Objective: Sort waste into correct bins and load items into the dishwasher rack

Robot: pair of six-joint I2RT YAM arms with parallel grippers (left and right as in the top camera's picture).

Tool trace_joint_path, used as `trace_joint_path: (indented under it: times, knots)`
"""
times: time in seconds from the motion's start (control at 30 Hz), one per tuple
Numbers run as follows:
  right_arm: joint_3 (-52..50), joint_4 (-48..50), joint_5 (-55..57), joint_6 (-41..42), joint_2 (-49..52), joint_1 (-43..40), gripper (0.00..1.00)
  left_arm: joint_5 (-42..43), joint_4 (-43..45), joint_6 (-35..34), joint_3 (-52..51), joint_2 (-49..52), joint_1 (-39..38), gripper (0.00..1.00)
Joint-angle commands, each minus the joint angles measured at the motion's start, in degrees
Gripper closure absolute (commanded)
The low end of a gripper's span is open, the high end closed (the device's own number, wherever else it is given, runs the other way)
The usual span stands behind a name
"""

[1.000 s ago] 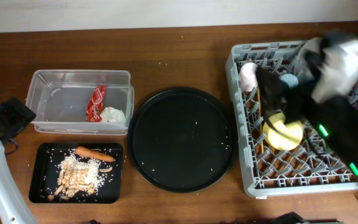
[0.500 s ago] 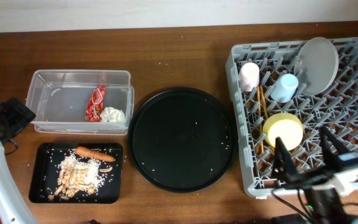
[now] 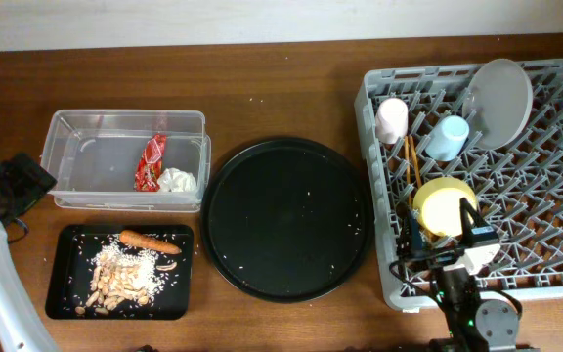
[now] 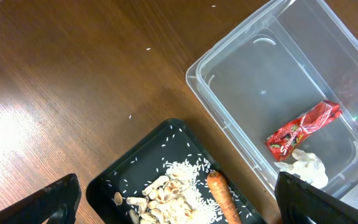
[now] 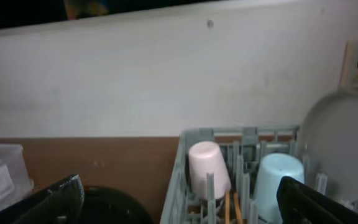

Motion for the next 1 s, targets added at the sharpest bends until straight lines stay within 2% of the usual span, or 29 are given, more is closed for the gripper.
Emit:
trace_joint_path:
  times: [0.0,0.1,0.2,0.97]
  knots:
    - [-2.1,-2.12,-0.04,0.61,-0.72,-0.52,0.02,-0.02,-0.04,0.66,0.87,-0.57,0.2,0.01]
    - [-2.1,-9.29,0.09,-0.98,-0.72,-0.5,0.02,-0.02,-0.07,0.66,0.87,-0.57,0.2,0.01]
    - [-2.1,-9.22,-0.07,-8.02,-0.72,-0.5,0.02,-0.02,-0.07,0.66,0.87,-0.57,0.2,0.01]
    - [-2.1,-9.09,-0.26,-6.91,-0.7,-0.5,0.02,0.0,-0.07,0.66,0.87,-0.57,0.15,0.01]
